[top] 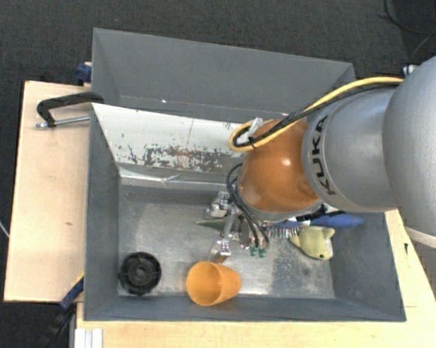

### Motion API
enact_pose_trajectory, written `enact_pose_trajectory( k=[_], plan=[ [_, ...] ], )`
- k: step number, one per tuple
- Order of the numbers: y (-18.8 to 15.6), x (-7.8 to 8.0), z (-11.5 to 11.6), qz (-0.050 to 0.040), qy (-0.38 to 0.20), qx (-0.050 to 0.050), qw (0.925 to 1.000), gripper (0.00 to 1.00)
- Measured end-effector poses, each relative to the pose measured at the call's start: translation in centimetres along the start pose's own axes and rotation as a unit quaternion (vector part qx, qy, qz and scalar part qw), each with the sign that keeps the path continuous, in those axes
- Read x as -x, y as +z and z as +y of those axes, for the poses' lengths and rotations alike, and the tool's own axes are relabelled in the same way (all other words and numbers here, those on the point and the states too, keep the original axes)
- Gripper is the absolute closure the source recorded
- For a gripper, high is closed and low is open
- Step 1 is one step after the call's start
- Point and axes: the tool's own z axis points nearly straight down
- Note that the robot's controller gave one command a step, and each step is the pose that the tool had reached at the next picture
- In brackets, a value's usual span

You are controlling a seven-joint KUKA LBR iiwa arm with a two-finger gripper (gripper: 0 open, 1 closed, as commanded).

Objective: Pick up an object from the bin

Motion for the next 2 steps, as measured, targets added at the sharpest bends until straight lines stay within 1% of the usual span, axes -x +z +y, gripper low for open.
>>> enact_pose_trajectory(
  k=[1, 2],
  plan=[
    [-0.66, 3.78, -6.25, 0.0080, -0.054, -0.002, 0.9985, 0.00],
    [-0.67, 3.68, -5.74, 0.0089, -0.056, 0.001, 0.9984, 1.00]
  ],
)
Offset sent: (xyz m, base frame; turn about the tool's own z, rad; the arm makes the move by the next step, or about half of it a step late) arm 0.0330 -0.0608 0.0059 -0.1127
